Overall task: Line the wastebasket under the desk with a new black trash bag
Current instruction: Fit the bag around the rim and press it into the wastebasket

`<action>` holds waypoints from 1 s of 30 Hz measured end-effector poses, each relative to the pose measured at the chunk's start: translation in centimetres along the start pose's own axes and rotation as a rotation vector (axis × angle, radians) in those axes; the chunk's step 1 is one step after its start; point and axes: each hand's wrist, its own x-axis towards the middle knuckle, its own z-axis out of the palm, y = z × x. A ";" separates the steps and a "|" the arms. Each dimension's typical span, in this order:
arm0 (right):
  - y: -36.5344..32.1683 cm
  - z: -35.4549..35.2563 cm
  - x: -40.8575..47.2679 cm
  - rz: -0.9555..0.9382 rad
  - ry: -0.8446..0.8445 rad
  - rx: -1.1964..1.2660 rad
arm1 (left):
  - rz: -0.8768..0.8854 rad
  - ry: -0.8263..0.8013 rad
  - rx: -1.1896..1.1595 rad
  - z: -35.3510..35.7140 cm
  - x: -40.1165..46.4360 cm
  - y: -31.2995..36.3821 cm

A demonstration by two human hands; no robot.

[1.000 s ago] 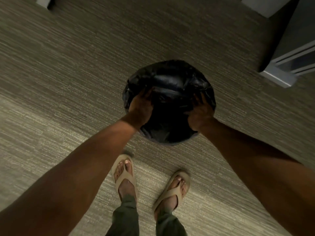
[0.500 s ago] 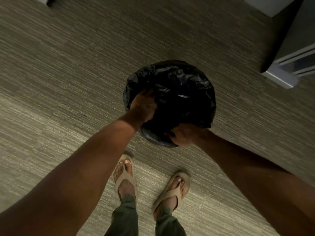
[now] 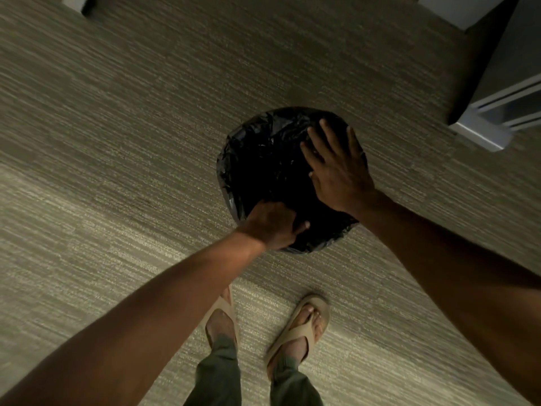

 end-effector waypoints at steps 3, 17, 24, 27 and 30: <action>1.4 0.4 1.4 0.038 -0.089 -0.157 | -0.110 -0.332 -0.103 2.2 -0.9 0.5; -0.4 0.1 -3.9 0.430 0.442 0.538 | -0.184 0.833 -0.522 0.1 -6.2 0.2; -3.5 2.9 -10.2 1.429 0.192 1.266 | -0.974 0.630 -1.336 1.4 -9.2 -2.7; -5.4 4.1 -10.7 1.363 0.062 1.564 | -0.878 0.518 -1.461 2.4 -8.7 -3.0; -6.3 4.6 -10.5 1.316 0.090 1.648 | -0.835 0.520 -1.441 2.2 -8.0 -3.6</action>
